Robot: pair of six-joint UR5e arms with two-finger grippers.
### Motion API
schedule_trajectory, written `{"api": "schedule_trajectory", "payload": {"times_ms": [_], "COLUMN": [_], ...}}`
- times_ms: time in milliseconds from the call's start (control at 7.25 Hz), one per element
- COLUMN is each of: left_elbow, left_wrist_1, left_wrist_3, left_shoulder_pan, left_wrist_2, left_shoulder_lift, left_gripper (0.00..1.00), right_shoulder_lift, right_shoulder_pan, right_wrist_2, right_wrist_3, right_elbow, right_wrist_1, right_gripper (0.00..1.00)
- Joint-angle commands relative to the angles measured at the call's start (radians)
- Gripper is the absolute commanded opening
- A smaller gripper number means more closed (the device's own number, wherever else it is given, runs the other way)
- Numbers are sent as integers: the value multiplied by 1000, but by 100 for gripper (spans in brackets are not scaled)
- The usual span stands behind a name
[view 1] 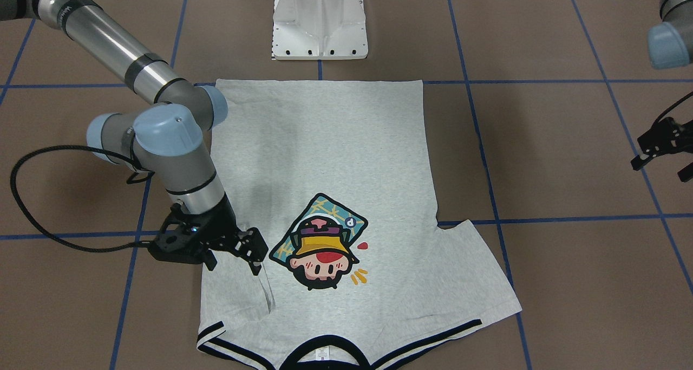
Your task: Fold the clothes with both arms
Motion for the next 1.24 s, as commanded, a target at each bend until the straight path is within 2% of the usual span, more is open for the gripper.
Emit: {"api": "schedule_trajectory", "payload": {"times_ms": [0,276,414,552,690,828,966,1103], "left_elbow": [233,446,537,597,634,696,781,841], "left_wrist_1": [-71,-229,-330,-411,-437,-466,-560,-613], "left_wrist_3": [-211,-373,-452,-519,-527,-529,-567,-633], "left_shoulder_pan": [128,170,182,211,239,241,248,280], "left_wrist_2": [3,8,12,123,197,200,203,285], "left_shoulder_lift": [-189,-303,-362,-398,-416,-453,-481,-515], "left_gripper": [100,99,97,90,86,86,86,86], "right_shoulder_lift": [-174,-254,-274,-294,-316,-316,-317,-317], "right_shoulder_pan": [46,164,235,266,263,264,264,263], "right_wrist_2": [128,316,411,455,434,431,414,388], "right_wrist_3": [-5,-15,-58,-104,-108,-108,-108,-108], "right_elbow": [211,285,291,291,293,293,294,296], "right_wrist_1": [-1,-1,-2,-1,4,5,7,7], "right_gripper": [100,100,100,100,100,100,100,100]}}
